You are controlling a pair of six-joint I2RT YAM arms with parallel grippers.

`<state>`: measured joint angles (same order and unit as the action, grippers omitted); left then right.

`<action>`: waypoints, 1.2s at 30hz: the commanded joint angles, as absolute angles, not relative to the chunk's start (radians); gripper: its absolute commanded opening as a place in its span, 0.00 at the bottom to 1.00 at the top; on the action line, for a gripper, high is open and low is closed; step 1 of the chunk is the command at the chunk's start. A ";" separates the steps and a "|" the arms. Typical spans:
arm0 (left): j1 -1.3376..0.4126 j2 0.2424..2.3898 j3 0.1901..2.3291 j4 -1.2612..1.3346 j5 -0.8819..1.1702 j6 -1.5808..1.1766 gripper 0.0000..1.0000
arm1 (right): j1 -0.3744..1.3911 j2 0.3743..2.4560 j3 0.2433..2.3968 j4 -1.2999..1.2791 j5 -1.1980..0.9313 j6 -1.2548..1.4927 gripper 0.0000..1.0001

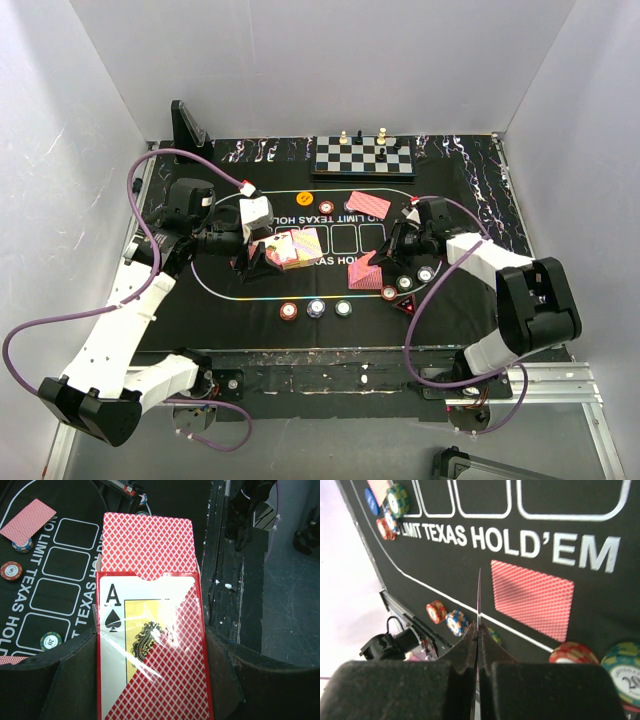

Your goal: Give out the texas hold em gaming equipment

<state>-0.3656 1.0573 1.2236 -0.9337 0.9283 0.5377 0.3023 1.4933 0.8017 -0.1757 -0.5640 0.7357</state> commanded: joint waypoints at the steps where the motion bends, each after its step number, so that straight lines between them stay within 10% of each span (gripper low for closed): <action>1: -0.362 1.032 1.250 -0.914 0.962 0.528 0.00 | 0.308 1.557 0.837 -0.110 -0.516 0.683 0.01; 12: -0.362 1.026 1.236 -0.908 0.965 0.526 0.00 | 0.339 1.595 0.867 -0.278 -0.322 0.630 0.01; 19: -0.362 1.023 1.230 -0.904 0.968 0.522 0.00 | 0.368 1.571 0.864 -0.351 -0.230 0.615 0.43; 36: -0.362 1.017 1.239 -0.904 0.966 0.511 0.00 | 0.457 1.590 1.112 -0.434 -0.123 0.563 0.51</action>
<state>-0.3656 1.0431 1.2236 -0.9337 0.9283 0.5194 0.4187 1.5013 1.0424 -0.4465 -0.1387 0.5953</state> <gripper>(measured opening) 0.638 0.512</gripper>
